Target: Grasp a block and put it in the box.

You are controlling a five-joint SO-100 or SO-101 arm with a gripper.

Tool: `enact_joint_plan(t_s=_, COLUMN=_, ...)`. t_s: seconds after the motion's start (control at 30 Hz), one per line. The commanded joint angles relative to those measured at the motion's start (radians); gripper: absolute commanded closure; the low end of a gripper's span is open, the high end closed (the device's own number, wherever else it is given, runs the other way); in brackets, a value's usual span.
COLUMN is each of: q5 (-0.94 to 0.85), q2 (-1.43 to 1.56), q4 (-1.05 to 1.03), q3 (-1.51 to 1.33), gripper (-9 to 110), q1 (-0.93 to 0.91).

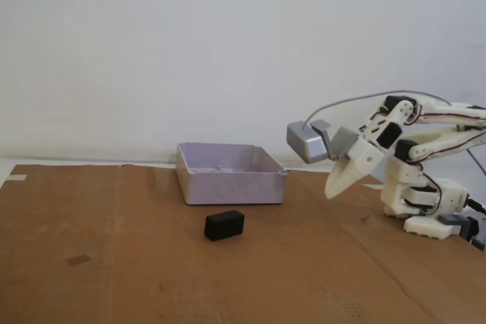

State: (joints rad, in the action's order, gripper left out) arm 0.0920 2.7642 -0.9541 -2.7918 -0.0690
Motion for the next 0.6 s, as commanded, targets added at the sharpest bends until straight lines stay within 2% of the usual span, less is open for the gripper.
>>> enact_joint_plan(t_s=0.0, q5=-0.003, q2=-0.043, q4=0.077, q3=0.163, gripper=101, q1=-0.009)
enact_joint_plan(t_s=0.57, q5=-0.005, q2=-0.453, q4=0.083, q3=0.589, gripper=101, q1=-0.003)
